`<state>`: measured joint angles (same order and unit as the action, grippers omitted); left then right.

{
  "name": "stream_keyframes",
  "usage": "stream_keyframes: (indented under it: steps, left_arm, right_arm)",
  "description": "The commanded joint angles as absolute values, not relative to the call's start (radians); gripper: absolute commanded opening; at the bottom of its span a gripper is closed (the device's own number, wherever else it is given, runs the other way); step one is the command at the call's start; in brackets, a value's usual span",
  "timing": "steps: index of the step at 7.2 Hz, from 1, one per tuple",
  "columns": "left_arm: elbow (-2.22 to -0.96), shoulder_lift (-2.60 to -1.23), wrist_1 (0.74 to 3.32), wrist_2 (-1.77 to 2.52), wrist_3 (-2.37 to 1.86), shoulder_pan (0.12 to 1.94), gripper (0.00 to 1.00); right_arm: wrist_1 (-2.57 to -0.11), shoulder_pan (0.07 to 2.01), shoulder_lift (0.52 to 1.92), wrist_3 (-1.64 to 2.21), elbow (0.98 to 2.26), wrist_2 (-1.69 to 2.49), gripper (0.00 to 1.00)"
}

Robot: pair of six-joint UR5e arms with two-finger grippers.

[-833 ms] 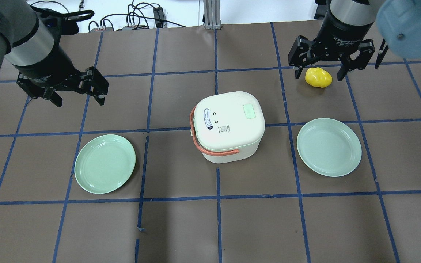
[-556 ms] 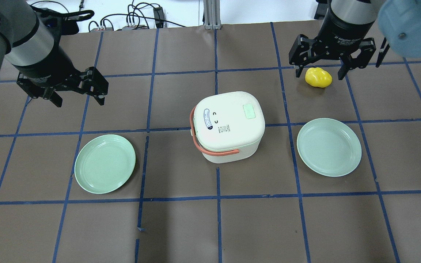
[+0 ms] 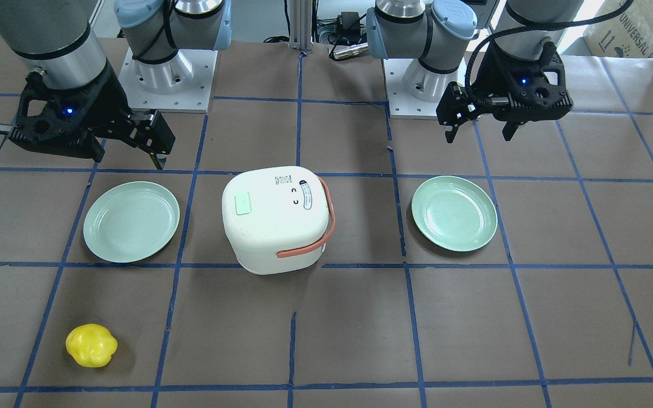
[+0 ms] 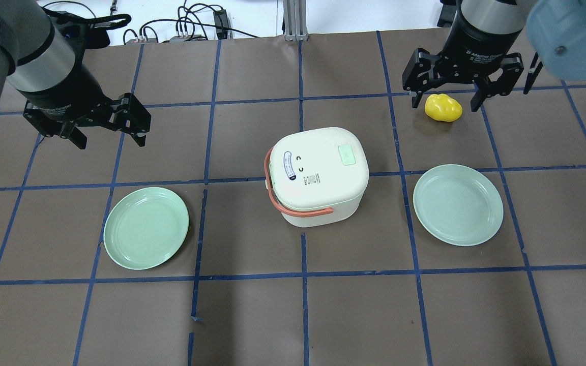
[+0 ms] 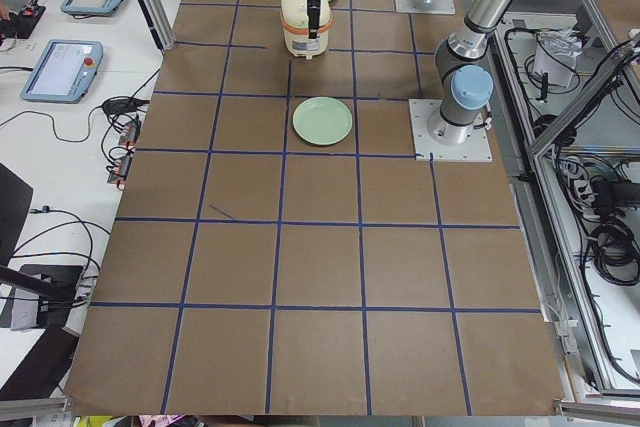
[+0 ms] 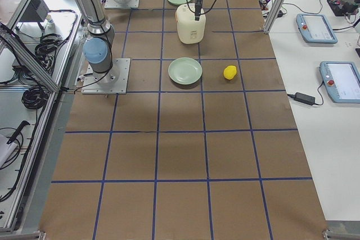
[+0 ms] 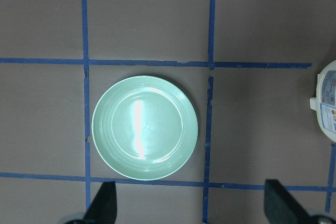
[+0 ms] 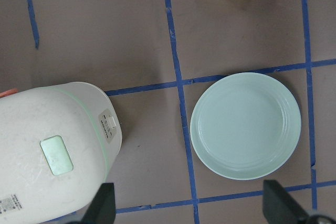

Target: Press rice cooker button

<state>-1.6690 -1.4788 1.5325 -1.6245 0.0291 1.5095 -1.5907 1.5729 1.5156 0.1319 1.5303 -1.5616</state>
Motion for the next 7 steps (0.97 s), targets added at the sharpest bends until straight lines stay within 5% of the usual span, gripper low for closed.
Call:
stream_keyframes:
  steps: [1, 6, 7]
  left_arm:
    - [-1.669, -1.479, 1.532, -1.624, 0.029, 1.509, 1.00]
    - [-1.669, -1.479, 1.532, -1.624, 0.029, 1.509, 1.00]
    - [-1.669, -1.479, 1.532, -1.624, 0.029, 1.509, 1.00]
  right_arm:
    - [-1.591, 1.572, 1.516, 0.132, 1.532, -1.562, 0.99]
    - [-1.594, 1.574, 1.517, 0.133, 1.532, -1.559, 0.99]
    - [-1.664, 1.575, 1.519, 0.132, 1.534, -1.548, 0.61]
